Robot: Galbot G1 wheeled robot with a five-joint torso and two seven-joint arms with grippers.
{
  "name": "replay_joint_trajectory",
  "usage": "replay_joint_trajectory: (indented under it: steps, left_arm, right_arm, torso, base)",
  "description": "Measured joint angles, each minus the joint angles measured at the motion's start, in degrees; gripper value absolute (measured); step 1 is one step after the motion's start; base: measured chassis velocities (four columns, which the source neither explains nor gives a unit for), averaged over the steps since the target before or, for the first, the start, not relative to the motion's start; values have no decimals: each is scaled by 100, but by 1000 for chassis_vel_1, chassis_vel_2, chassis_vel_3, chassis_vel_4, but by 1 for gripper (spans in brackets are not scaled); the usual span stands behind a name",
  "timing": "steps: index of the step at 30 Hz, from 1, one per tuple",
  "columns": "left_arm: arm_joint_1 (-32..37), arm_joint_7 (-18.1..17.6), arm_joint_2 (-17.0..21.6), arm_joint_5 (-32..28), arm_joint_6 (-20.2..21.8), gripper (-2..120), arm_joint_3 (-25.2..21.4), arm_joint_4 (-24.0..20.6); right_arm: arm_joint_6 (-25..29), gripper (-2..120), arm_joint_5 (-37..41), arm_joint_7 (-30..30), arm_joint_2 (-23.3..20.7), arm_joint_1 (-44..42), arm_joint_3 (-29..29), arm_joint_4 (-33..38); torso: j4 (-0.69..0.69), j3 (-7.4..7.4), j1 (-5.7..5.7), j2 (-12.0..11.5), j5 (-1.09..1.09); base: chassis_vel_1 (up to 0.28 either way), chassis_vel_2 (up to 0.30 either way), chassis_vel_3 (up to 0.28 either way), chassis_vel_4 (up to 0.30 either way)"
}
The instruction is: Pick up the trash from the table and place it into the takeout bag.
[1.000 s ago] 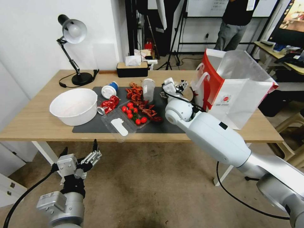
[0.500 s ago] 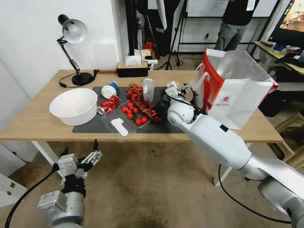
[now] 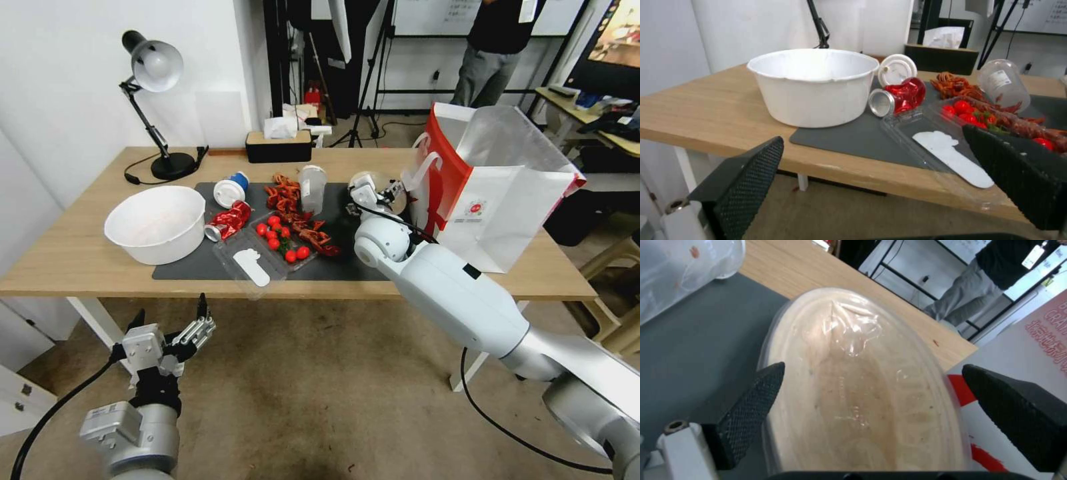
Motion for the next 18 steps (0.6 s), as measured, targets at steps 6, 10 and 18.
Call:
replay_joint_trajectory:
  steps: [6,10,18]
  left_arm:
    - [4,0,4,0,2,100,5,4]
    - [1,0,2,0,6,100,8,13]
    - [0,-1,-9,14,9,100,31,45]
  right_arm:
    - [0,100,-21,-70,16,-1,0,-78]
    - [0,100,-28,-159,31,-30,29,-123]
    - [4,100,-115,-264,-9,-110,108,16]
  torso:
    - [0,0,0,0,0]
    - [0,0,0,0,0]
    - [0,0,0,0,0]
  base:
    - [0,0,0,0]
    - [0,0,0,0]
    - [0,0,0,0]
